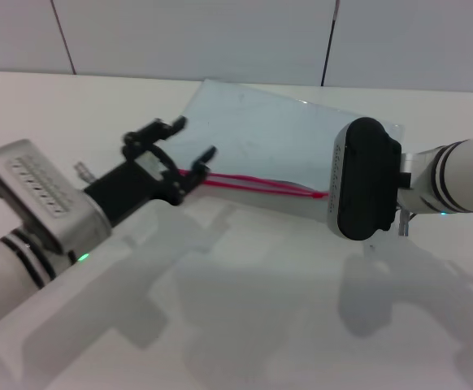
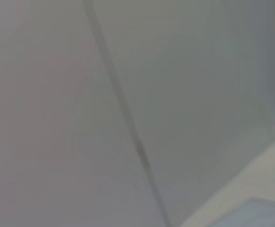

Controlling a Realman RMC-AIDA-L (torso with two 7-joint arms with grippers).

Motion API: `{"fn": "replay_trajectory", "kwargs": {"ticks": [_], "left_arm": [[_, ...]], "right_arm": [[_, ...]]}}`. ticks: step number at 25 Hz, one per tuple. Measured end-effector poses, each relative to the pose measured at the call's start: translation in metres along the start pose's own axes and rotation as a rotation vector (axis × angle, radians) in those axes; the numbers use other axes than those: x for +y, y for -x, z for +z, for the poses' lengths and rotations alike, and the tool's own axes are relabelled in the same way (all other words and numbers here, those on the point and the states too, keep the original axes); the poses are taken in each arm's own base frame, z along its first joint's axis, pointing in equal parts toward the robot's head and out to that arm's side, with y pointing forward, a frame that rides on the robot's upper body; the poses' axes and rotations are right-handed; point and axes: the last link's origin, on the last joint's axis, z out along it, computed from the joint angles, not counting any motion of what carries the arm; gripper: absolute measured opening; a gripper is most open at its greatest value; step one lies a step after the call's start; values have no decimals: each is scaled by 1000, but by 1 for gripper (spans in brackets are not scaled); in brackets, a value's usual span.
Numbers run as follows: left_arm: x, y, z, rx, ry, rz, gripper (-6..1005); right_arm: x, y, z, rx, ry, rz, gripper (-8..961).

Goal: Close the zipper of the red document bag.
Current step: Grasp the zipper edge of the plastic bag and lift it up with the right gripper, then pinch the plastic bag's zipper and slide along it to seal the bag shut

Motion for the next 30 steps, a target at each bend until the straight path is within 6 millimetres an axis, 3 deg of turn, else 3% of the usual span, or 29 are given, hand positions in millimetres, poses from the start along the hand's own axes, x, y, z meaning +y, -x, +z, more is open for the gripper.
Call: {"fn": "replay_trajectory", "kwargs": {"ticks": [5,18,30], "left_arm": [[11,-5,15,-8,108,90,584],[35,-6,32,-26,221,351,583],[39,-5,35,-33,224,483,582]], "right_arm": [[-1,5,0,-21,-18,-12,50],[2,23,-4,-91,-62,-52,49],[9,28,-2,-116,-70,-78,48]]}}
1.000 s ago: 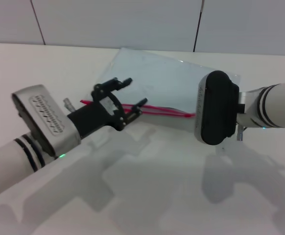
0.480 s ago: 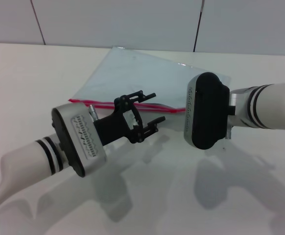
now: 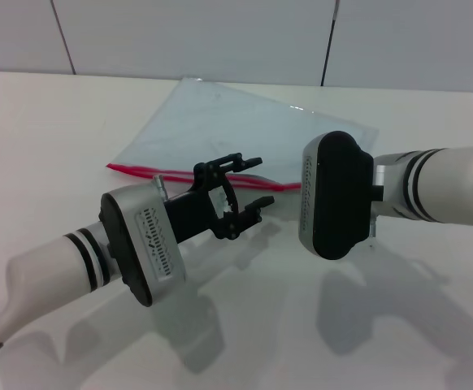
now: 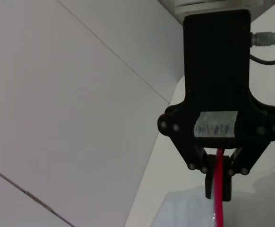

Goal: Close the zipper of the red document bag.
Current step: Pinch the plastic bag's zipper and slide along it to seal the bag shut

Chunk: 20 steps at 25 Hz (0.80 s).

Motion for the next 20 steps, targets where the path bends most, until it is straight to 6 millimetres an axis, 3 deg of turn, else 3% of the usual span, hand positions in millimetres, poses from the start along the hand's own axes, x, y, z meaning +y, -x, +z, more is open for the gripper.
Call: {"fn": "replay_trajectory", "kwargs": {"ticks": [20], "left_arm": [[1,2,0,-15,9,81,580]], "right_arm": [[9,13,-3,-40,-6,-59,48]]}}
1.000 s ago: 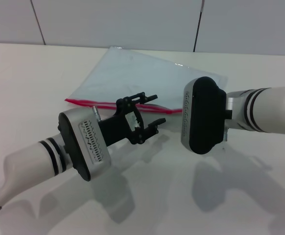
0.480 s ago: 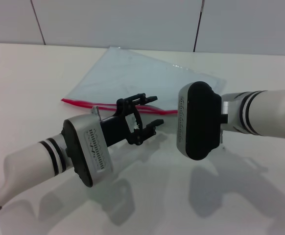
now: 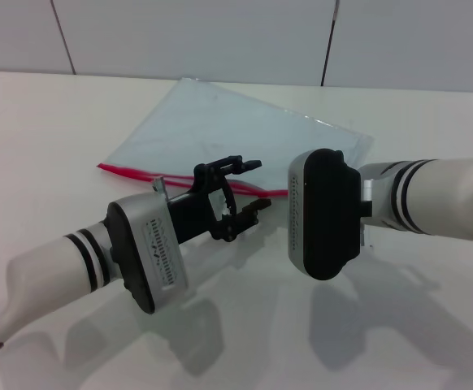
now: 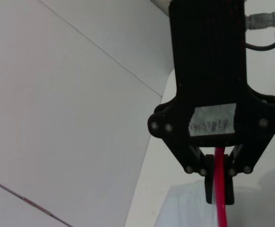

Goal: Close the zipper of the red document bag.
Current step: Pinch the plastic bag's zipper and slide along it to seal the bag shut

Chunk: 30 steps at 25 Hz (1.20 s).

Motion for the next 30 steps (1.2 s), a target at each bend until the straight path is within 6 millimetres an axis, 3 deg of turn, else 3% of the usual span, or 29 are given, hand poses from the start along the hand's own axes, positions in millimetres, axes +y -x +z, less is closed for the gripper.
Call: {"fn": "replay_trajectory", "kwargs": {"ticks": [23,30], "left_arm": [[4,-1,-2,3,4,22,577],[5,-1,-2,4,5,44,376]], "right_arm": [[9,8,0,-14,18,-46,48],[10,9,1,-13,20,-50,49]]}}
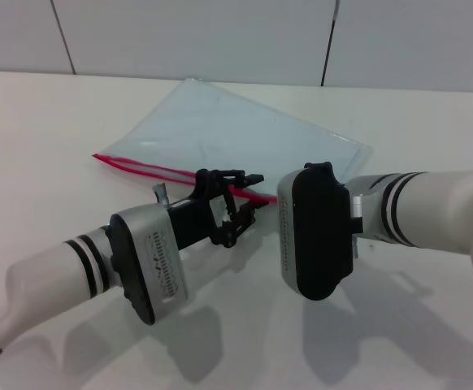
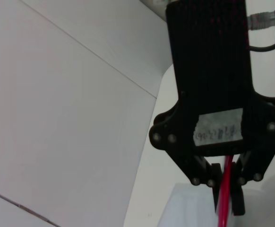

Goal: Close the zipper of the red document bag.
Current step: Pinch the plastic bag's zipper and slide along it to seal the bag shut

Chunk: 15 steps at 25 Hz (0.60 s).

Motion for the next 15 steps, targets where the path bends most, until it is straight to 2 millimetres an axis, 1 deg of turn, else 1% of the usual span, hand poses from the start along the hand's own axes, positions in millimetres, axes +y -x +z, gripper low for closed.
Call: {"fn": "replay_trajectory", "kwargs": {"ticks": [4,10,14,15], "left_arm": [[1,0,-1,-2,-2,14,310],[2,0,-2,-4,-3,18,240],[2,1,-2,-6,-3,24,118],[3,1,-2,-6,-3,27,110]], "right_arm": [[0,0,0,1,1,0,49],[2,0,0,3,5,-6,49],[3,0,1,10,2,-30,49],[4,1,1,12,1,-38,49]]}}
